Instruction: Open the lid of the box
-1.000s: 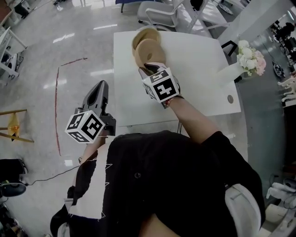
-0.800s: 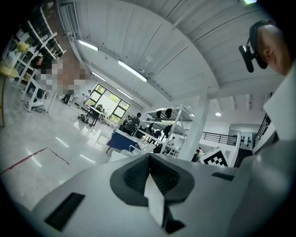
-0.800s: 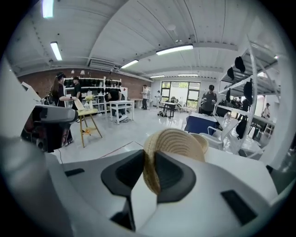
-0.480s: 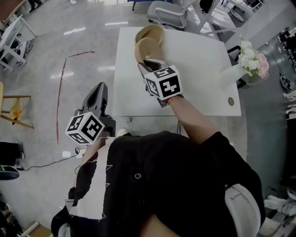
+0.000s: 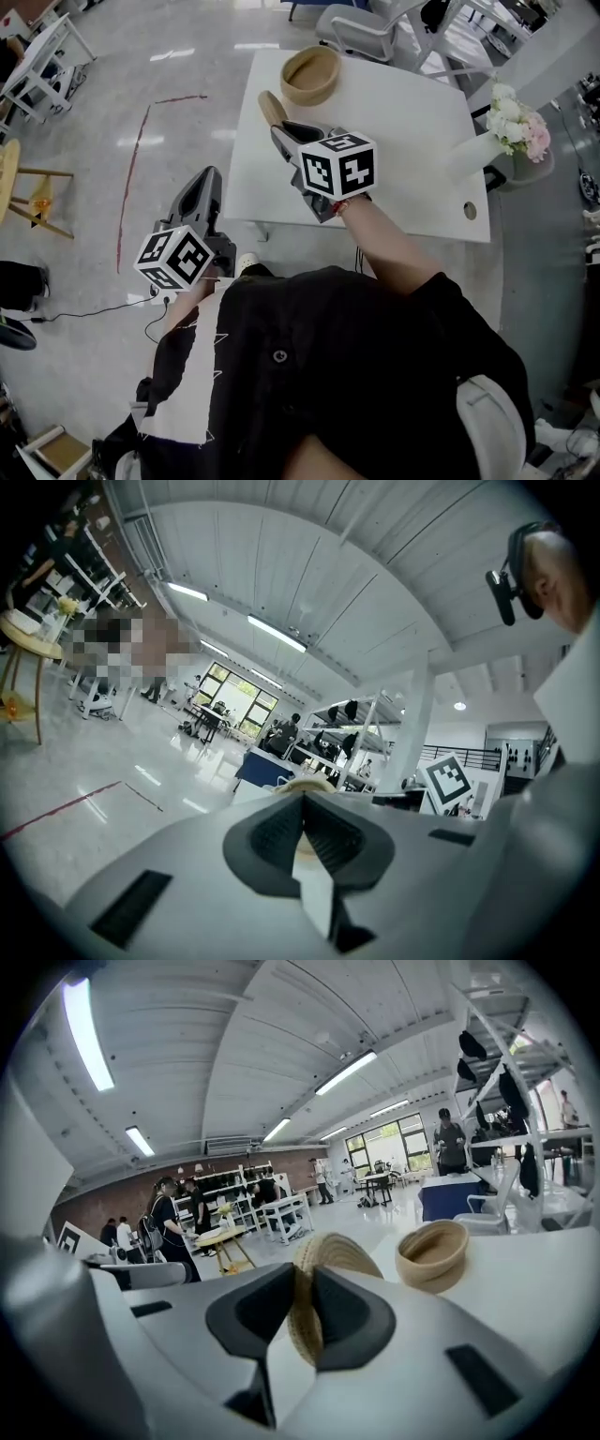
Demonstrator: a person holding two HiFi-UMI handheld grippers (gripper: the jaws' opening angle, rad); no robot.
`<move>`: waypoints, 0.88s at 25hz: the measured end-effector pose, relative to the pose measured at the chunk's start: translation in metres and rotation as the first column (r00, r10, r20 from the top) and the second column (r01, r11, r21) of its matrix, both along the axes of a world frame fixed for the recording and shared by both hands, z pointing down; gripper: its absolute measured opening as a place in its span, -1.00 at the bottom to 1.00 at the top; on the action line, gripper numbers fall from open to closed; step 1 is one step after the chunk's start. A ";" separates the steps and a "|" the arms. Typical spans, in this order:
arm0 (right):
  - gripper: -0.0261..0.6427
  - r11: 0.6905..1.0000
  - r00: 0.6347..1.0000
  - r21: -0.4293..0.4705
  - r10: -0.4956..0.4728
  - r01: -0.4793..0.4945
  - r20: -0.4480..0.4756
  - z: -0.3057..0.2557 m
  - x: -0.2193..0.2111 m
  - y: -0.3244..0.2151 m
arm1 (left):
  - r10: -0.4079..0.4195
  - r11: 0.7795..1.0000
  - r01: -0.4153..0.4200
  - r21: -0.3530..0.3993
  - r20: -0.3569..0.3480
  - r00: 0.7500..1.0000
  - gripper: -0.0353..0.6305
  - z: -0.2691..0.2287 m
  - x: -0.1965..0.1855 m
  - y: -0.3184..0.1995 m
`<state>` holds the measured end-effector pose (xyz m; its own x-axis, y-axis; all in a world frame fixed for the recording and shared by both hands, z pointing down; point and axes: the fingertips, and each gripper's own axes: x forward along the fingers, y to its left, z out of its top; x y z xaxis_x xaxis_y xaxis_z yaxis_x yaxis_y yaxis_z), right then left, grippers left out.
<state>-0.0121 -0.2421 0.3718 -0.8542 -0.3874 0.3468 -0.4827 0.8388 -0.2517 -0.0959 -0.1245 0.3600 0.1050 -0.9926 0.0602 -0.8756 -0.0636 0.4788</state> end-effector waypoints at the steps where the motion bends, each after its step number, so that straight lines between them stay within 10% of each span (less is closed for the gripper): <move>1: -0.71 1.000 1.000 -0.006 -0.008 0.008 0.010 -0.001 0.001 0.004 | -0.003 1.000 0.003 -0.002 0.003 1.000 -0.86 0.000 0.003 0.002; 22: -0.70 0.993 0.973 -0.112 0.004 0.022 0.230 -0.030 0.071 0.057 | 0.027 1.000 -0.028 0.004 0.066 0.997 -0.86 -0.010 0.067 0.009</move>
<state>0.0588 -0.1850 0.3422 -0.9194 -0.3487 0.1821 -0.3932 0.8028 -0.4482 -0.0293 -0.1159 0.3504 0.1283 -0.9897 0.0630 -0.9033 -0.0904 0.4193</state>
